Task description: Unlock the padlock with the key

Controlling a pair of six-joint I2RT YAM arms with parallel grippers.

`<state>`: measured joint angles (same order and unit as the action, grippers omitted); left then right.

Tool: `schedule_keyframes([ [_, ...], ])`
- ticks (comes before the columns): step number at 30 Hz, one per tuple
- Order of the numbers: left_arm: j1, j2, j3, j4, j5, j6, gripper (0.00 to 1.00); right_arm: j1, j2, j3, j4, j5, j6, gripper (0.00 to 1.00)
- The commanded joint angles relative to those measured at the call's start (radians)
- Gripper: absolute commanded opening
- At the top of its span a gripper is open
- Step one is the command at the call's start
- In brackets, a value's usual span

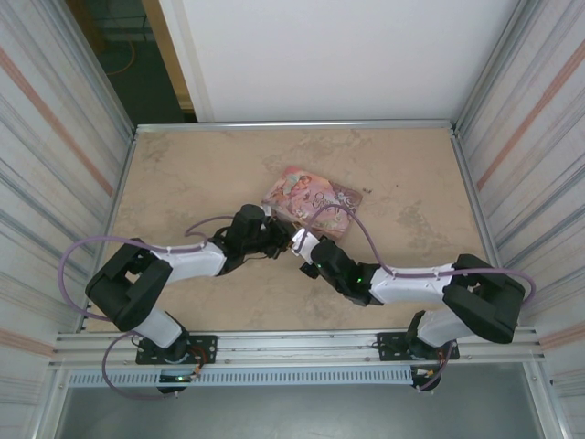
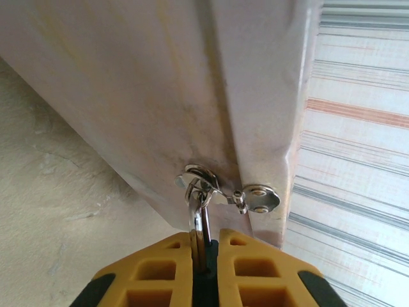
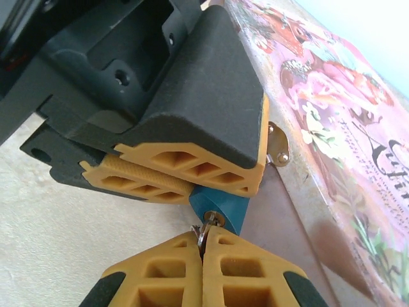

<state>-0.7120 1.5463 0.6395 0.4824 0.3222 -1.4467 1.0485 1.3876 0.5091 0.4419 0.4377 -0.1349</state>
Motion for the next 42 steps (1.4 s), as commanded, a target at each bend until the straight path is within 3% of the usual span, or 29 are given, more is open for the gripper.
schedule_keyframes([
  [1,-0.048,-0.011,0.003,0.048,0.059,0.009,0.0,-0.025,-0.044,-0.005,0.076,0.017,0.172,0.0],
  [9,-0.096,0.029,-0.007,0.093,0.04,-0.022,0.0,-0.064,-0.084,-0.05,0.053,-0.04,0.359,0.0],
  [29,-0.13,0.099,-0.02,0.118,0.001,-0.037,0.0,-0.067,-0.038,-0.118,0.06,-0.022,0.425,0.0],
  [42,-0.129,0.095,-0.037,0.101,-0.029,-0.016,0.23,-0.067,-0.056,-0.146,0.046,-0.027,0.453,0.0],
])
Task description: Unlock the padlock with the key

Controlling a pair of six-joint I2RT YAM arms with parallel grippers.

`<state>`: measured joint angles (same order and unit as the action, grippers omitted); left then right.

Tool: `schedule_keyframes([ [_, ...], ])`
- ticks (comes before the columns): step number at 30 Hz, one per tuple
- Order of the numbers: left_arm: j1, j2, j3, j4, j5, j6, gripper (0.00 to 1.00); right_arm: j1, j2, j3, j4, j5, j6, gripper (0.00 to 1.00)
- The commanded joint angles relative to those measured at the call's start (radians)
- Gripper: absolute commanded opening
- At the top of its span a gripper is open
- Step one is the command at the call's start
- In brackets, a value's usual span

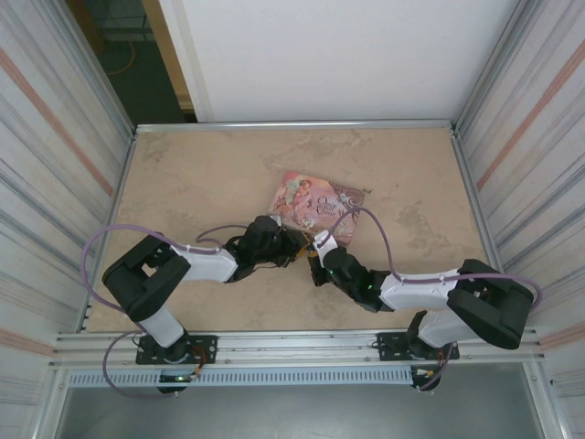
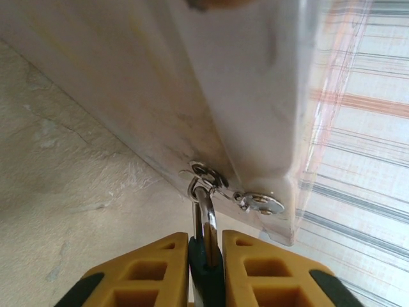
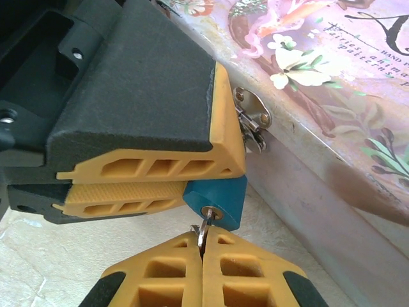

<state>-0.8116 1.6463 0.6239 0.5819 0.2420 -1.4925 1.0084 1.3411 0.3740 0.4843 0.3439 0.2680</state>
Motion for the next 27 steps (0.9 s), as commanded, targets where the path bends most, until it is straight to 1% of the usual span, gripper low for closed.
schedule_keyframes([
  [1,-0.029,-0.009,-0.02,-0.005,0.047,0.038,0.26,-0.027,-0.009,-0.013,-0.003,0.072,0.054,0.0],
  [4,-0.028,-0.02,-0.023,-0.023,0.036,0.058,0.32,-0.027,-0.012,-0.017,-0.013,0.082,0.065,0.0],
  [10,-0.014,-0.073,-0.032,-0.066,0.011,0.098,0.41,-0.027,-0.027,-0.022,-0.018,0.07,0.076,0.0],
  [14,0.002,-0.141,-0.036,-0.118,-0.016,0.154,0.43,-0.035,-0.044,-0.023,-0.034,0.047,0.095,0.0],
  [18,0.023,-0.255,-0.026,-0.234,-0.072,0.25,0.47,-0.053,-0.073,-0.028,-0.058,0.01,0.122,0.0],
  [21,0.036,-0.357,-0.017,-0.343,-0.134,0.332,0.5,-0.079,-0.108,-0.038,-0.074,-0.033,0.152,0.0],
  [23,0.038,-0.426,-0.003,-0.426,-0.184,0.398,0.52,-0.104,-0.135,-0.044,-0.089,-0.069,0.184,0.0],
  [27,0.04,-0.551,0.045,-0.581,-0.28,0.544,0.54,-0.176,-0.194,-0.068,-0.102,-0.185,0.264,0.0],
])
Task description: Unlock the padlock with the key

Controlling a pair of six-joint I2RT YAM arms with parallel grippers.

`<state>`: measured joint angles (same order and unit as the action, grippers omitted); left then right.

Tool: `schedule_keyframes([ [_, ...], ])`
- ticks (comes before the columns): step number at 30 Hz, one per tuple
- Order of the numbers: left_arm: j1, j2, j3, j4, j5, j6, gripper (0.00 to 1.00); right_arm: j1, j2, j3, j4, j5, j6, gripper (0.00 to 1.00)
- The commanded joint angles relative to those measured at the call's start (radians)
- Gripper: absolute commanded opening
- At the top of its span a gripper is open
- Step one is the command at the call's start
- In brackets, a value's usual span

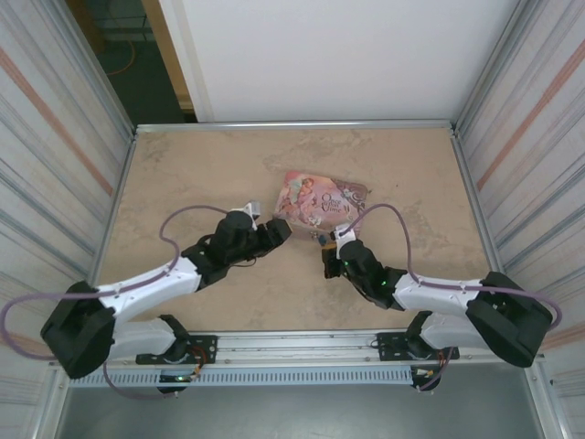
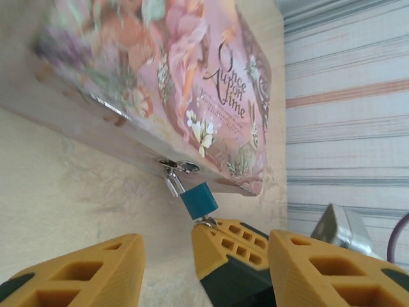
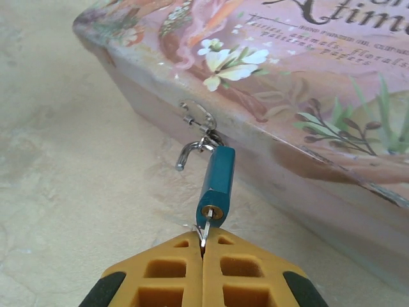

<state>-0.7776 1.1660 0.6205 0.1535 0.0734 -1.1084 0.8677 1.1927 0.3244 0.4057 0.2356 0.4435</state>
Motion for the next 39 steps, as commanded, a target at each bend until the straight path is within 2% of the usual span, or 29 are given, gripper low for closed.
schedule_keyframes([
  [1,0.006,-0.096,0.06,-0.183,-0.135,0.195,0.54,-0.052,-0.061,-0.025,-0.029,-0.104,0.107,0.0],
  [8,0.005,-0.213,0.104,-0.286,-0.25,0.344,0.57,-0.14,-0.157,-0.055,-0.084,-0.208,0.218,0.0],
  [18,0.006,-0.244,0.107,-0.317,-0.28,0.383,0.58,-0.242,-0.152,-0.078,-0.113,-0.359,0.368,0.0],
  [28,0.006,-0.24,0.109,-0.318,-0.286,0.388,0.58,-0.245,-0.051,-0.097,-0.04,-0.35,0.432,0.0],
  [39,0.007,-0.218,0.11,-0.317,-0.29,0.383,0.59,-0.245,0.064,-0.08,0.001,-0.355,0.422,0.0],
])
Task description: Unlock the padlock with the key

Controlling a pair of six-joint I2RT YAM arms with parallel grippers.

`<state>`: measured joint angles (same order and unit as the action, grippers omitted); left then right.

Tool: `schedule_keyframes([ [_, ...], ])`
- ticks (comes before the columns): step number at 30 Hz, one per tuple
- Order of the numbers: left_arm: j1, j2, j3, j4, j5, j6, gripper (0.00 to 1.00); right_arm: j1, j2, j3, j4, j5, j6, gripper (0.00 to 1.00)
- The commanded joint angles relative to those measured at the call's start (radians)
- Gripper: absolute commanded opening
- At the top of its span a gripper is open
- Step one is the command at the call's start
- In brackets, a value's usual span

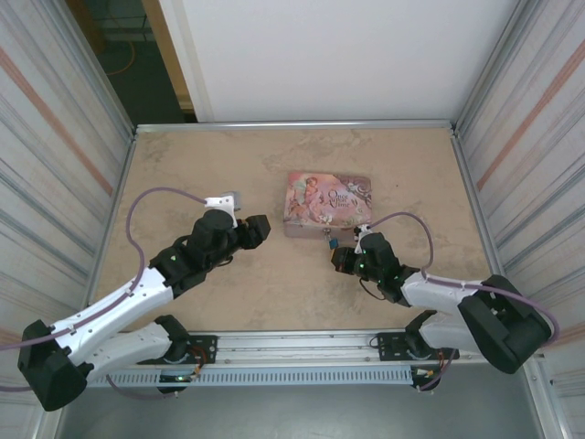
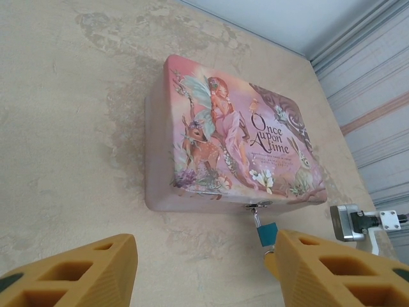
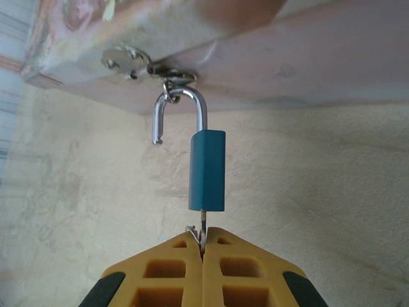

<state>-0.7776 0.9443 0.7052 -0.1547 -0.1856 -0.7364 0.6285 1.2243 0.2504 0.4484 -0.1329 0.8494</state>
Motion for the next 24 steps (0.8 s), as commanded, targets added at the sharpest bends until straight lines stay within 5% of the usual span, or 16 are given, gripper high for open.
schedule_keyframes([
  [1,0.007,0.004,0.027,-0.009,-0.03,0.011,0.59,-0.007,0.042,-0.003,-0.042,0.013,0.014,0.0],
  [7,0.011,0.007,0.028,-0.009,-0.028,0.008,0.6,-0.006,0.084,0.009,-0.034,0.009,0.002,0.0],
  [24,0.052,-0.027,0.003,-0.043,-0.025,0.001,0.62,-0.007,0.042,0.024,-0.121,0.031,-0.02,0.31],
])
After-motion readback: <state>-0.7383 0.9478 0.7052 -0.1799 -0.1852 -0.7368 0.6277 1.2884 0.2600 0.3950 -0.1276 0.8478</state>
